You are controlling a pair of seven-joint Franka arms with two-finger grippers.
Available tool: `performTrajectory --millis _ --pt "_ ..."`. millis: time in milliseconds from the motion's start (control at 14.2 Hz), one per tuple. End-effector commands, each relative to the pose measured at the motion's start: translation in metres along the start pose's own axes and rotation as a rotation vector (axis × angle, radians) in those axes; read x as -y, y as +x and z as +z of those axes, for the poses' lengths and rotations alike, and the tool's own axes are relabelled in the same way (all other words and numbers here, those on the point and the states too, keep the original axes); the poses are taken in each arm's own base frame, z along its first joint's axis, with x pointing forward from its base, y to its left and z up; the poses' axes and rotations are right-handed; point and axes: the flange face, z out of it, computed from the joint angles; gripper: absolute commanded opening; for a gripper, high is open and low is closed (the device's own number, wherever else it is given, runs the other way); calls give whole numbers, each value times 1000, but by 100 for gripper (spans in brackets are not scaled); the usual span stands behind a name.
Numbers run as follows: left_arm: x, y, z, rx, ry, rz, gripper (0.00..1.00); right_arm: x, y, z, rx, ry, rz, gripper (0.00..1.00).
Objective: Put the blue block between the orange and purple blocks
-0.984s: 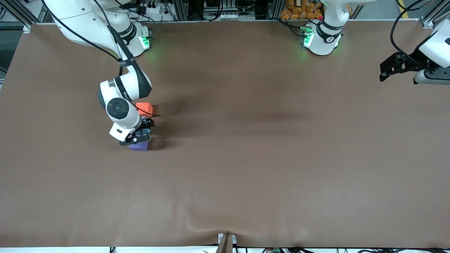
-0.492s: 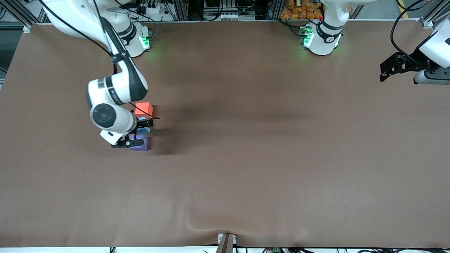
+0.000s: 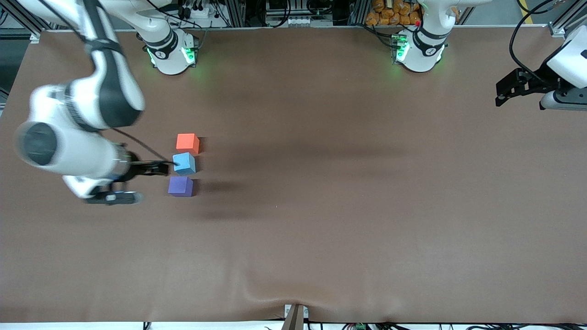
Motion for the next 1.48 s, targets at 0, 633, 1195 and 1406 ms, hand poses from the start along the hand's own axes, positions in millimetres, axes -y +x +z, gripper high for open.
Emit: performTrajectory --millis 0,633,1195,1406 --pt "2 0 -3 -2 8 16 100 -62 13 -39 -28 46 -10 100" --pt "2 0 -3 2 7 16 100 -93 -48 -153 -153 4 65 100" --pt "3 -1 -3 4 7 14 100 -117 -122 -179 -151 -33 -56 100" --pt "3 -1 -3 4 7 14 100 -117 -128 -170 -128 -54 -78 100"
